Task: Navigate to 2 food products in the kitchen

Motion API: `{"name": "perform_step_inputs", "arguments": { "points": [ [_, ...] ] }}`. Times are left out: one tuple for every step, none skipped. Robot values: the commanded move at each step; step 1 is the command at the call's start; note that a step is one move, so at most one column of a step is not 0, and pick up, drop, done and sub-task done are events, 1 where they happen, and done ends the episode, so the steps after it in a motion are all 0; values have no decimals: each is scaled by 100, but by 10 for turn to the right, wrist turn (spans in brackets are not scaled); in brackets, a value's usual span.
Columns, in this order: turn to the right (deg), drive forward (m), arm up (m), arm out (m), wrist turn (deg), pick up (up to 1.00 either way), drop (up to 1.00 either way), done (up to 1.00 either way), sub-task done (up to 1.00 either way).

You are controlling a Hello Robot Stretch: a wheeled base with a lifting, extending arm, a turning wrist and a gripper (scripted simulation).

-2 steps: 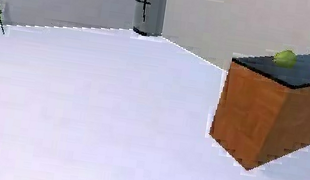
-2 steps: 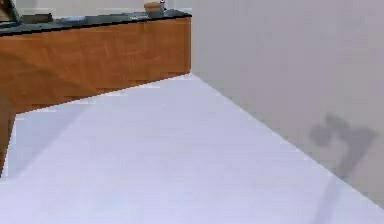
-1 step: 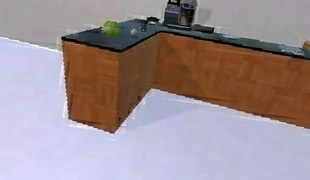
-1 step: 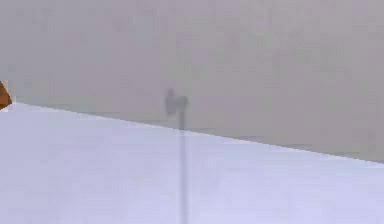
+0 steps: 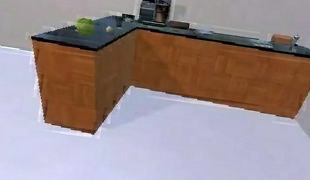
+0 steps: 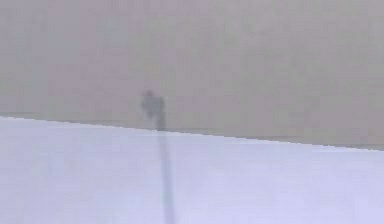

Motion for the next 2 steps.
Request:
{"name": "perform_step_inputs", "arguments": {
  "points": [
    [0,100,0,0,0,0,0,0,0],
    [30,0,0,0,0,0,0,0,0]
  ]
}}
